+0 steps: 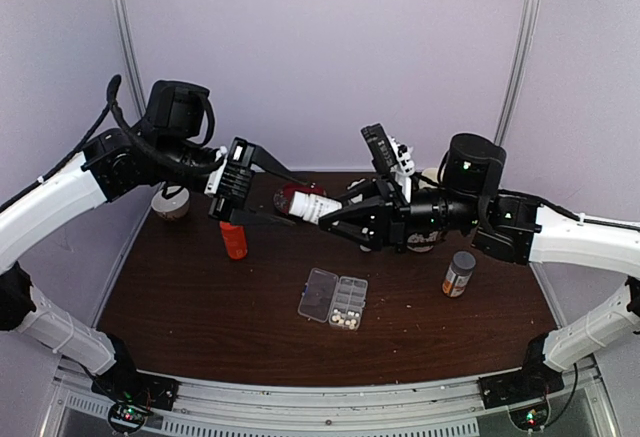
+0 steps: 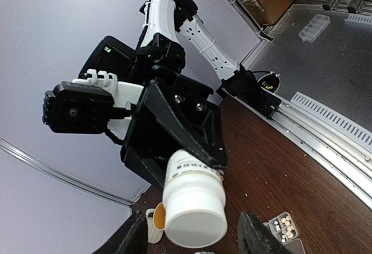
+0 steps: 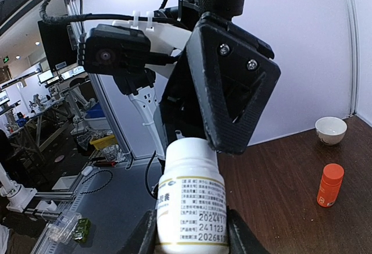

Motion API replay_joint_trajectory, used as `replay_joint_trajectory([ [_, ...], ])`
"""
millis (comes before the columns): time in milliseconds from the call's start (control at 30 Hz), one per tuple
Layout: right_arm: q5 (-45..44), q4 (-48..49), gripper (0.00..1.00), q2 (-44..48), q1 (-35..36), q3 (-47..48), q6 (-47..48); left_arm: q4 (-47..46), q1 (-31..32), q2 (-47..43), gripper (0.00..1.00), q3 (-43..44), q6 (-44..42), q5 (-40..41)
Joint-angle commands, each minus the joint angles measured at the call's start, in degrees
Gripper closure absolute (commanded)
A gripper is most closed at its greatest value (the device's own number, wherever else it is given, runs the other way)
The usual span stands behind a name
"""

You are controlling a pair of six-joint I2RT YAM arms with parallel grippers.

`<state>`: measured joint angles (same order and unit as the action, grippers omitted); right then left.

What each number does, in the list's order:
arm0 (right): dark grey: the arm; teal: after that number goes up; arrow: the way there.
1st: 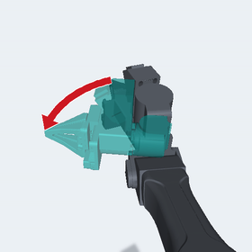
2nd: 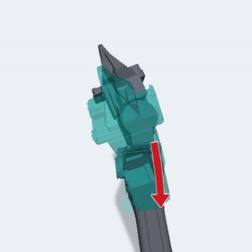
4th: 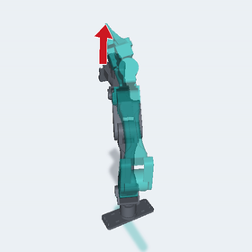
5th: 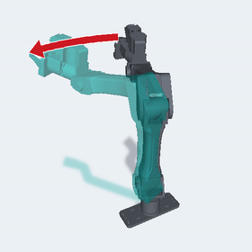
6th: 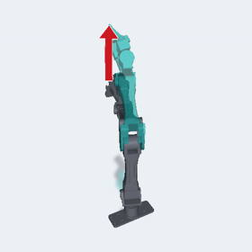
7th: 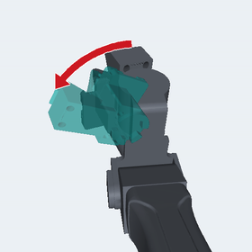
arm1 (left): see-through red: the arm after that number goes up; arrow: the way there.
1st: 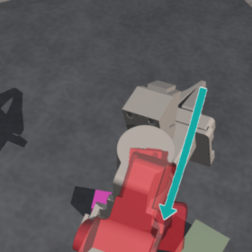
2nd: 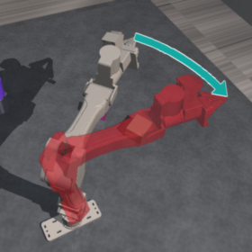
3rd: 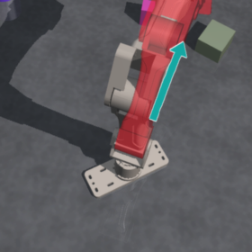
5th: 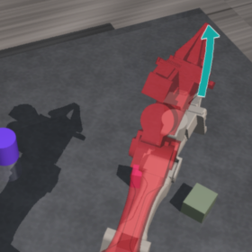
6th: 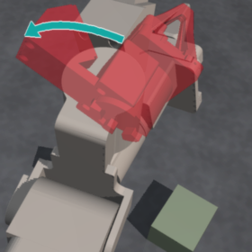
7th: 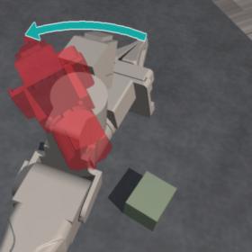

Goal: Sort the pills into containers
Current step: Unscrew the lid of the pill bottle from the pill bottle.

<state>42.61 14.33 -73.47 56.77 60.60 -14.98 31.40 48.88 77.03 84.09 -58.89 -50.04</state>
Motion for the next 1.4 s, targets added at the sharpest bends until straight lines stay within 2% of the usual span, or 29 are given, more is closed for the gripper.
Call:
replay_joint_trajectory([
  [0,0.99,3.18,0.97,-0.04,-0.35,0.93,-1.21,-1.03,0.50,-0.33,0.49,-0.16,-1.35,-1.70],
  [300,0.69,2.94,0.97,-0.49,-0.35,0.92,-1.28,-4.10,0.69,-1.04,0.66,-1.29,0.33,-1.76],
  [467,-0.19,2.08,0.98,-0.86,-0.35,1.12,-0.05,-4.90,0.69,-0.75,0.86,-1.15,2.58,-1.69],
  [500,-0.43,0.99,0.98,-0.92,-0.35,1.43,0.75,-5.87,0.69,-0.59,0.95,-1.25,4.44,-1.53],
  [533,-0.79,-0.10,0.98,-1.11,-0.35,1.90,1.83,-7.55,0.64,-0.43,0.98,-1.57,8.13,-1.13],
  [733,-4.52,-9.85,0.98,-1.98,-0.35,6.24,12.50,-11.05,0.68,0.31,1.00,-2.11,18.01,-1.88],
  [900,-9.42,-13.02,0.98,-1.56,-0.35,6.71,26.65,-16.23,0.71,0.54,1.00,-2.36,33.55,0.45],
  [1067,-15.07,-8.49,0.96,-0.94,-0.35,3.60,38.25,-18.62,0.73,2.44,1.00,-0.05,53.46,4.57],
  [1167,-17.03,-2.50,0.96,-0.30,-0.35,-0.04,45.34,-14.01,0.70,5.16,1.00,6.17,67.22,8.71],
  [1267,-24.35,5.67,1.00,-0.10,-0.34,-2.99,46.97,-8.77,0.69,8.65,1.00,11.54,77.86,10.84],
  [1367,-29.44,6.12,1.00,-1.50,-0.14,-2.07,51.23,-3.58,0.69,11.41,1.00,16.23,86.82,10.94],
])
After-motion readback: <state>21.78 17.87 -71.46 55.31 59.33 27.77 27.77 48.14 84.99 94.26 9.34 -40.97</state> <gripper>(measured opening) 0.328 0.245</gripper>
